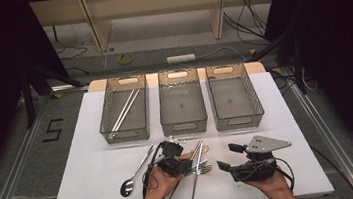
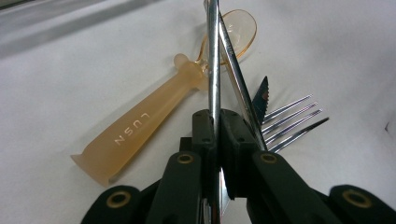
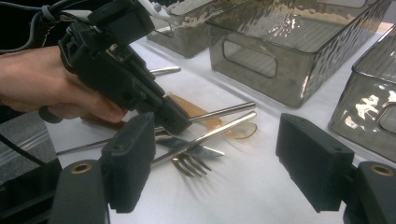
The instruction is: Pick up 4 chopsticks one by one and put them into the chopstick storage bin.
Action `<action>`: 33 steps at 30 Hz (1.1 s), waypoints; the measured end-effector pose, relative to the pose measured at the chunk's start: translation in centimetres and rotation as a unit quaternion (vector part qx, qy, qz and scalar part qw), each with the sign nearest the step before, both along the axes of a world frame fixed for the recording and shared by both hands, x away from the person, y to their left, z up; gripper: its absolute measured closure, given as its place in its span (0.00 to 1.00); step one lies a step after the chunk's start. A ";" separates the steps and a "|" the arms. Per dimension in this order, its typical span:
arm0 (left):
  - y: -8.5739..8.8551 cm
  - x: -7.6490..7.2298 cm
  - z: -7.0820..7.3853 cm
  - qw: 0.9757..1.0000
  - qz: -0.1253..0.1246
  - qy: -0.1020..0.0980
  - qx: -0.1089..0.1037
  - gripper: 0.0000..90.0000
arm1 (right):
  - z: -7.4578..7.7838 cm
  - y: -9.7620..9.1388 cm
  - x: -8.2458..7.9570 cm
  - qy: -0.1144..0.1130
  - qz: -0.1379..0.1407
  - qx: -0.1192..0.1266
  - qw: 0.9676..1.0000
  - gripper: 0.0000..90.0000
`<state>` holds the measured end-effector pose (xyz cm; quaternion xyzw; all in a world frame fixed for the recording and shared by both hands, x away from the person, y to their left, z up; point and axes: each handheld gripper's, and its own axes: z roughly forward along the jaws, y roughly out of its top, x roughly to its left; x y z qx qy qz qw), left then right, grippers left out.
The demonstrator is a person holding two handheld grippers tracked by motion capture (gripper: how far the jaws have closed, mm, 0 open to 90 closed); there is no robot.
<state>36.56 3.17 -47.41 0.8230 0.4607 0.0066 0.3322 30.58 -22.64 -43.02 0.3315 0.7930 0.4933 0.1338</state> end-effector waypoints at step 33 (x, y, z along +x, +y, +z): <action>7.9 3.6 11.2 0.990 0.033 -0.120 -0.063 0.94 | 0.1 -0.2 0.0 -0.003 -0.004 0.005 1.000 0.33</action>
